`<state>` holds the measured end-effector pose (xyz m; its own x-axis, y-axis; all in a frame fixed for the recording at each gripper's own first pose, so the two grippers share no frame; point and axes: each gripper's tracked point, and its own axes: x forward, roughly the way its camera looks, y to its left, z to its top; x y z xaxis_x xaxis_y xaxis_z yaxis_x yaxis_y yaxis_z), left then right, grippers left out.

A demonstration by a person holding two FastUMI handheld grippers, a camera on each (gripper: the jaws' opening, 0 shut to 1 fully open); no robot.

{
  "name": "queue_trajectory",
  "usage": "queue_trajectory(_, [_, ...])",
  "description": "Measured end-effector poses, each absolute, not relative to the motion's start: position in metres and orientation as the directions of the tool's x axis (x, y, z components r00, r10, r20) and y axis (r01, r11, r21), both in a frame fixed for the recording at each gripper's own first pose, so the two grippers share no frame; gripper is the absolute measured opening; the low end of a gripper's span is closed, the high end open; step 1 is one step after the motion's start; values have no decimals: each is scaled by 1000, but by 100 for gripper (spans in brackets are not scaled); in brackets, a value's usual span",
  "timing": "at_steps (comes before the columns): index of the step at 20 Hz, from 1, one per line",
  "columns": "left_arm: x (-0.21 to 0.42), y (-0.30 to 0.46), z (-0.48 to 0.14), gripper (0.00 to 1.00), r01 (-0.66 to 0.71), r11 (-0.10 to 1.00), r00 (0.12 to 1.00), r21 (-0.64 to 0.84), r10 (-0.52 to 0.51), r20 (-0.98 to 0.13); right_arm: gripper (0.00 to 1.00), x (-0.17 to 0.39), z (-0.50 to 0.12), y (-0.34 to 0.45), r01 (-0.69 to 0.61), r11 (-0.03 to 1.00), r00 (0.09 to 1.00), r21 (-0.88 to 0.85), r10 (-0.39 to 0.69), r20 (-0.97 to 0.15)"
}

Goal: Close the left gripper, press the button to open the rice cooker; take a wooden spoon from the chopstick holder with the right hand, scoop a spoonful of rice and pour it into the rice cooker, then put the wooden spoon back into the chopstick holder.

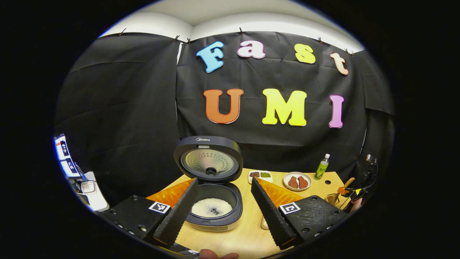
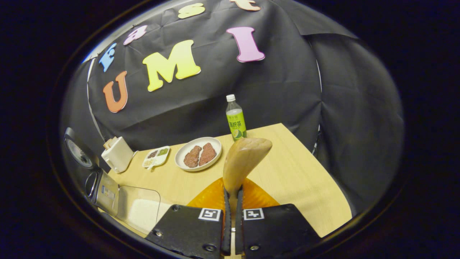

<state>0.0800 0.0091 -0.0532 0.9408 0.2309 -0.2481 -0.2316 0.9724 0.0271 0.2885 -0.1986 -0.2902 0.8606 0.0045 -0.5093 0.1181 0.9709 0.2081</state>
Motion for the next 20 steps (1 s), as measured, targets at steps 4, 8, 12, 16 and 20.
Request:
queue_trajectory(4, [83,3,-50,95,-223,974,943,36,225,-246,13,291,-297,-200,114,964,863,242,24,-505])
queue_trajectory(8, [95,-1,-38,95,-208,978,955,34,210,-211,20,292,-286,-202,102,964,876,245,29,-481])
queue_trajectory(12, [113,1,-22,95,-189,982,968,4,187,-169,72,292,-249,-222,126,973,908,195,-34,-417])
queue_trajectory(16, [133,19,6,95,-182,983,978,16,183,-99,88,285,-199,-238,152,974,940,168,-91,-328])
queue_trajectory(20, [150,40,26,95,-172,985,982,31,174,-76,97,264,-151,-229,141,983,962,118,-107,-252])
